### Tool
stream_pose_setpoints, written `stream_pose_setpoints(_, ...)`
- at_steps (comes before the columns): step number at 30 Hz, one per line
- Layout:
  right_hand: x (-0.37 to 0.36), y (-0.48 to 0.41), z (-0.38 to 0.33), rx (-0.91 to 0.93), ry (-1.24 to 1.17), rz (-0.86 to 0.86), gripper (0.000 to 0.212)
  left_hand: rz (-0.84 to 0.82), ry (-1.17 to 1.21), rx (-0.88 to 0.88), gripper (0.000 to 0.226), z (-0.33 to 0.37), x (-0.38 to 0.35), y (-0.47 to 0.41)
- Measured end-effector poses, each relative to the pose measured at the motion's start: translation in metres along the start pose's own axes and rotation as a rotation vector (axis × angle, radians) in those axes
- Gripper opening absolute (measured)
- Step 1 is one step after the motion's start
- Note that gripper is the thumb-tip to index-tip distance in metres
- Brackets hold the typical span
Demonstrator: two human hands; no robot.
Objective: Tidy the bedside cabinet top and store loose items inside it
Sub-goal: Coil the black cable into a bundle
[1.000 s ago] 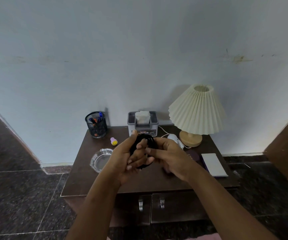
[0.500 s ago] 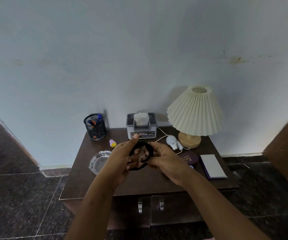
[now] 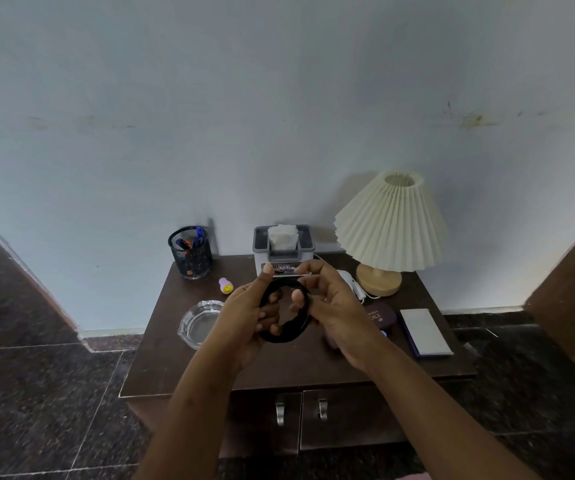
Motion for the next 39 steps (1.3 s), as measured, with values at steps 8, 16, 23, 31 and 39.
stream_pose_setpoints(8,0.003,-0.003,-0.005,0.015,-0.027,0.028,0.035,0.034,-0.172,-0.013,0.049,-0.002,-0.001,-0.003)
stream_pose_setpoints(16,0.024,-0.002,0.008,-0.109,-0.078,0.212,0.038,-0.181,-0.176,0.131,0.043,-0.018,-0.029,0.004)
stream_pose_setpoints(23,0.044,0.016,0.030,-0.365,0.016,0.503,0.035,-0.312,-0.225,0.066,0.042,-0.019,-0.053,0.012)
stream_pose_setpoints(31,0.040,0.015,0.034,-0.420,0.122,0.399,0.037,-0.150,-0.265,-0.016,0.038,-0.020,-0.044,0.002)
stream_pose_setpoints(39,0.005,0.010,0.033,-0.418,-0.065,-0.013,0.010,0.102,-0.363,-0.162,0.034,-0.004,-0.016,-0.002)
Point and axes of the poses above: each hand's wrist, its own y-axis away from the middle knuckle, its own x-axis out of the back of the hand, z = x × y, the point moved 9 cm from there along -y, towards the middle knuckle, and after that the axes turned 12 degrees about x, right-handed, at the moved point
